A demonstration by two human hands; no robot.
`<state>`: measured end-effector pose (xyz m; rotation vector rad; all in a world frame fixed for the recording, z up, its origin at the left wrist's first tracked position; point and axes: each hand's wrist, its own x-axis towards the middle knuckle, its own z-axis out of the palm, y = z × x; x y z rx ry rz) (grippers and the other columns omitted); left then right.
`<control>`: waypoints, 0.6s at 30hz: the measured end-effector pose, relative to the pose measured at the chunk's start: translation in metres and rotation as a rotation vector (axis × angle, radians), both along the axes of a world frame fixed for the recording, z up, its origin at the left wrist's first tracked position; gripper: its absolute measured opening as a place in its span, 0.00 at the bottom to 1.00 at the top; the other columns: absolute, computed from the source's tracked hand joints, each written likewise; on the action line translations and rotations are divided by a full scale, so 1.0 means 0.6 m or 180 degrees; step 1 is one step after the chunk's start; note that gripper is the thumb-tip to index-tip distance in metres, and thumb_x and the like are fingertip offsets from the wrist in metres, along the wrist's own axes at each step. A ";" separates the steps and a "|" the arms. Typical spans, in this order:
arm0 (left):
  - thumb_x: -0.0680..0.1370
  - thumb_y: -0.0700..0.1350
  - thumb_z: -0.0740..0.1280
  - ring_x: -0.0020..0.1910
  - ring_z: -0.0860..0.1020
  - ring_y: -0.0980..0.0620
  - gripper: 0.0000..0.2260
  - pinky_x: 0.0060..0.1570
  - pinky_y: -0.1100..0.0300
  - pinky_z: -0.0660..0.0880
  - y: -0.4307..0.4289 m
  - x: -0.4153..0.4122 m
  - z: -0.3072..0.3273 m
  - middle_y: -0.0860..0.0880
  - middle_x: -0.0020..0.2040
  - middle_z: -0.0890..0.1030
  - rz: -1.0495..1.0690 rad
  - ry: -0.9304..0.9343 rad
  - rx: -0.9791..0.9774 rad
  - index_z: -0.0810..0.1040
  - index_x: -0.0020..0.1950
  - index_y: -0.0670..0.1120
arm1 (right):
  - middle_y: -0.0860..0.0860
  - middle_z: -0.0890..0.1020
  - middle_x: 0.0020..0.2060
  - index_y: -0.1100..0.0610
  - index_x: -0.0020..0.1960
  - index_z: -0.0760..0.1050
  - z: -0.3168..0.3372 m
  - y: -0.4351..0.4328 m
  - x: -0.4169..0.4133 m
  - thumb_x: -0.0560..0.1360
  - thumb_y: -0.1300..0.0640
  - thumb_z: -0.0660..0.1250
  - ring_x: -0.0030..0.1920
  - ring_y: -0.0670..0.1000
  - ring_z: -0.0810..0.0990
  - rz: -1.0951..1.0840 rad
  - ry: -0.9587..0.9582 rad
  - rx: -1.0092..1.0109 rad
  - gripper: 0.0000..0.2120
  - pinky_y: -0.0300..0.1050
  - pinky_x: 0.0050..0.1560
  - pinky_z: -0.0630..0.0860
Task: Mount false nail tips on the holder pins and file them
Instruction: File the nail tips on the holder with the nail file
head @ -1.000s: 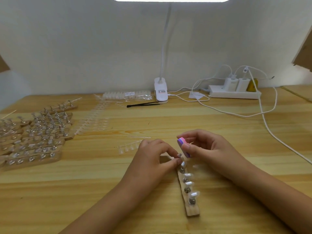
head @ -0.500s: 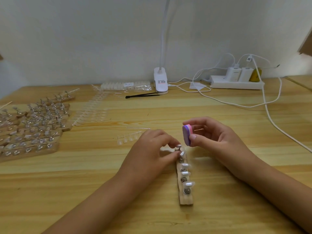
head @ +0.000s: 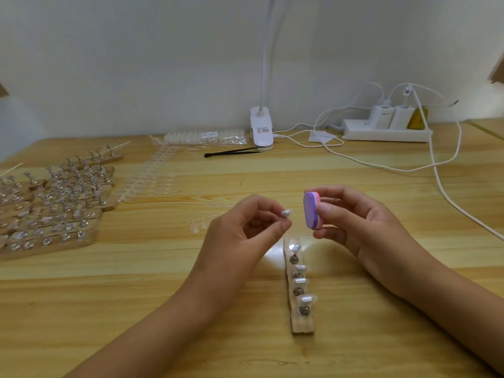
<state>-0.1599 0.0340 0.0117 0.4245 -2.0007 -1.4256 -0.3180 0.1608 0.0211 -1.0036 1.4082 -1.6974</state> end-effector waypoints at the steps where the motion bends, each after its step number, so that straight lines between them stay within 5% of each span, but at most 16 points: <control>1: 0.74 0.45 0.74 0.44 0.82 0.57 0.05 0.46 0.68 0.77 0.002 0.000 -0.001 0.53 0.42 0.84 -0.0027 0.0041 -0.0056 0.82 0.45 0.55 | 0.49 0.84 0.44 0.49 0.55 0.83 0.001 0.001 0.003 0.69 0.51 0.74 0.42 0.46 0.82 0.0099 0.0004 -0.0025 0.14 0.37 0.42 0.78; 18: 0.76 0.42 0.73 0.43 0.82 0.58 0.08 0.45 0.71 0.75 0.013 0.002 -0.002 0.56 0.41 0.83 -0.0030 0.0112 -0.0549 0.81 0.44 0.56 | 0.49 0.84 0.43 0.50 0.54 0.83 -0.001 0.003 0.011 0.72 0.55 0.70 0.42 0.45 0.82 0.0283 -0.0123 -0.0194 0.11 0.37 0.42 0.78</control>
